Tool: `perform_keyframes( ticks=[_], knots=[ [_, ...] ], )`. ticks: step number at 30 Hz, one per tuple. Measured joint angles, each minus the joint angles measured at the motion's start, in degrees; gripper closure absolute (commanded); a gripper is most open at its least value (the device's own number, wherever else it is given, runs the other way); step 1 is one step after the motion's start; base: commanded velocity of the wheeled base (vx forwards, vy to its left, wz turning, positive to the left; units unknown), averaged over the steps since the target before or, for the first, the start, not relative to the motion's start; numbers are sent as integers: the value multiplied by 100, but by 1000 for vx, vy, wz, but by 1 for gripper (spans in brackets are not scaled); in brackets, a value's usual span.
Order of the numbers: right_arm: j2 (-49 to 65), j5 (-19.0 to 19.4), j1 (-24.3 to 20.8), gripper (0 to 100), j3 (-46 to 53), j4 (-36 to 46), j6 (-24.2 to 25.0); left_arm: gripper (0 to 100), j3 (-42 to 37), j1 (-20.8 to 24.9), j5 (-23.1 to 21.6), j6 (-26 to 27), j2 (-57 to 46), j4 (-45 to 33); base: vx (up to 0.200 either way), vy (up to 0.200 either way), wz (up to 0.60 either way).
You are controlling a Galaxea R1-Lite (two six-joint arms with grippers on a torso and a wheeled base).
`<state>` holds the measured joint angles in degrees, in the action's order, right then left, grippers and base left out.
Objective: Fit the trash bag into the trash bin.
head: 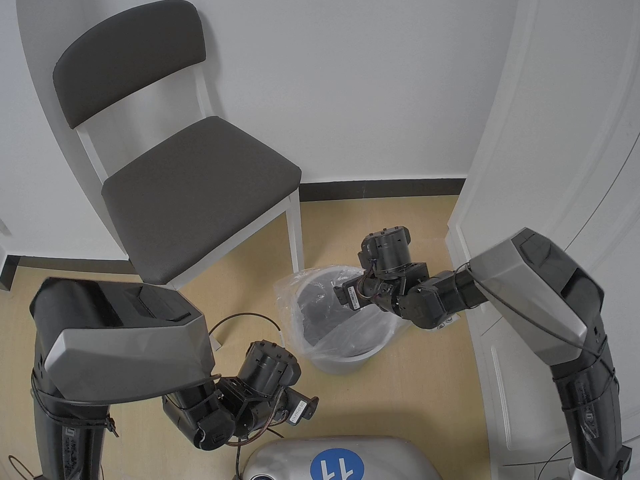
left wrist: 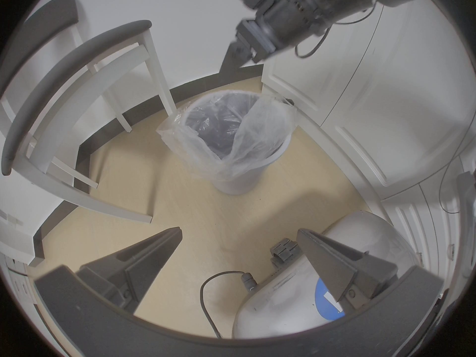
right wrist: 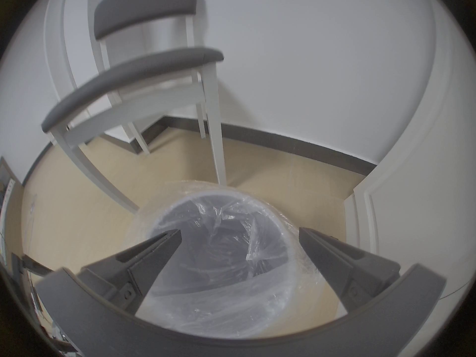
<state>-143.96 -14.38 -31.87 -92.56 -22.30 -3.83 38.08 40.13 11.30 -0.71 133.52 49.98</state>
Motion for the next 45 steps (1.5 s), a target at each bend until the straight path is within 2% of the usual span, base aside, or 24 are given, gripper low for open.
perform_keyframes(
  ticks=[7, 12, 15, 24, 33, 37, 45],
  knots=[
    [-670, -360, 15, 0, -1568, 2178, -150, 0, -595, 0, 7, 9, -262, 801, 0, 0, 0],
    [-883, -591, 10, 0, -1942, 3458, -176, 0, -896, -127, 11, 20, -423, 1332, 0, 0, 0],
    [-866, -691, -7, 0, -1909, 3883, -180, 0, -989, -286, 9, 27, -530, 1499, 0, 0, 0],
    [-307, -780, -167, 0, -536, 3789, -197, 0, -683, -662, 2, 24, -594, 1574, 0, 0, 0],
    [245, -806, -558, 0, 1075, 2478, -233, 0, 708, -763, -49, 185, -6, 1431, 0, 0, 0],
    [361, -808, -719, 0, 1374, 2235, -235, 0, 1321, -750, -138, 324, 276, 1007, 0, 0, 0],
    [547, -778, -1054, 0, 1726, 2124, -200, 0, 2762, -703, -307, 436, 831, -439, 0, 0, 0]
  ],
)
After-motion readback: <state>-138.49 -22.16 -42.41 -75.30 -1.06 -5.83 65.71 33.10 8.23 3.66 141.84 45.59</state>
